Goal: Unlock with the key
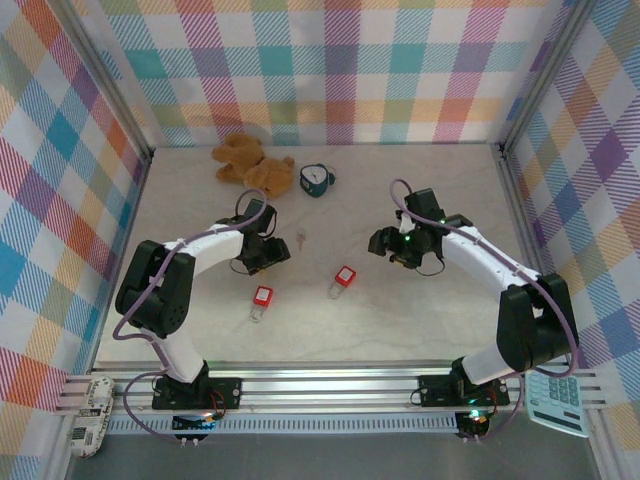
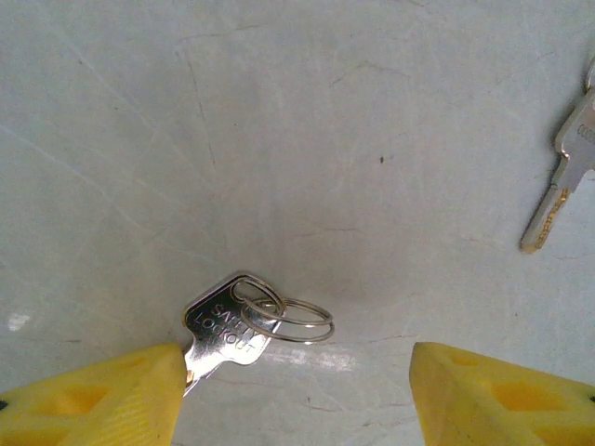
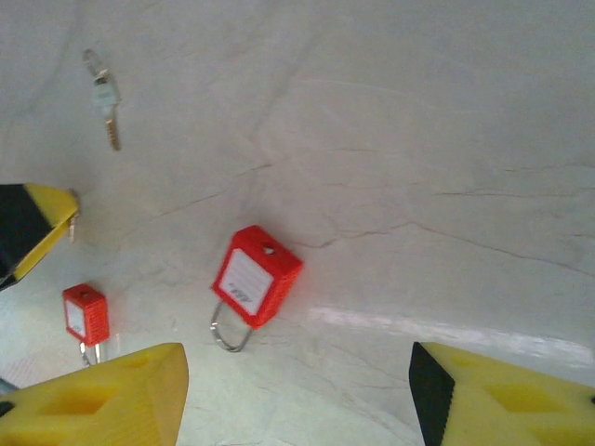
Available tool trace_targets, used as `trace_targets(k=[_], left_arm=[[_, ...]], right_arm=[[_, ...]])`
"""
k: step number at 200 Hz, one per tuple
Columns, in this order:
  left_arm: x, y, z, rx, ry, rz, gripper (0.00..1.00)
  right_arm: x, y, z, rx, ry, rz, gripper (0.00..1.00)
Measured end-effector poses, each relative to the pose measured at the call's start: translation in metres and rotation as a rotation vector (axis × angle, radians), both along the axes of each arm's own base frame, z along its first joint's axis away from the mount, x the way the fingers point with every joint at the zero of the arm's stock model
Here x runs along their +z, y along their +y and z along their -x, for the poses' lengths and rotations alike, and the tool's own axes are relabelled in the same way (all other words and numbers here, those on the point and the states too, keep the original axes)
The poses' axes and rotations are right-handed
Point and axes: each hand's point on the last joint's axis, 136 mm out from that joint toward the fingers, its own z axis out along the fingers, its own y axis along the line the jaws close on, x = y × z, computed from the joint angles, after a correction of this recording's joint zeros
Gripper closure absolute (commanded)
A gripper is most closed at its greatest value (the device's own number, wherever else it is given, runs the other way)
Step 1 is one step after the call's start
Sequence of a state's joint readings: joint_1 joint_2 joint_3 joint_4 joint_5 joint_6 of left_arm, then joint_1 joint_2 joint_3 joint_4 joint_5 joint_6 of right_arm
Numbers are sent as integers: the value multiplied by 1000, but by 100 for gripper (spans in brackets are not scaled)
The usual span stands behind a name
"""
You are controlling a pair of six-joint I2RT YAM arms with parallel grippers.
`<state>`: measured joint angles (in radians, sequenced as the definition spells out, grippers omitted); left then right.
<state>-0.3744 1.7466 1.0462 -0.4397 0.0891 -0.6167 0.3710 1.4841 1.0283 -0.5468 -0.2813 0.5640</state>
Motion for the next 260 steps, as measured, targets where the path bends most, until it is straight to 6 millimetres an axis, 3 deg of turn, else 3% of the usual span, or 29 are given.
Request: trace_targets(k=[37,63,83,97,116,149,187,260], left_arm=[[19,1,1,-14,-4,0,26],[73,10,0,-3,-120,29,23],[123,32,8,52,-259,68,22],[139,49,23,103,-319,89,20],[132,66,51,155,-319,100,20],[98,77,91,185,-210,98,20],[103,82,103,196,-215,108,18],[108,84,114,178,-215,107,17]], right_arm=[[18,46,-10,113,-56,-14,35],[21,94,-10,284,-132,-20,36],[19,134,-10,427,-180,-23,53],[15,162,-19,487,-198,-19,60],[4,200,-37,546,-216,-21,71],[-32,244,-57,603,-203,9,68],[-67,265,-48,660,-160,53,62],[-69,286,-34,710,-151,34,66]])
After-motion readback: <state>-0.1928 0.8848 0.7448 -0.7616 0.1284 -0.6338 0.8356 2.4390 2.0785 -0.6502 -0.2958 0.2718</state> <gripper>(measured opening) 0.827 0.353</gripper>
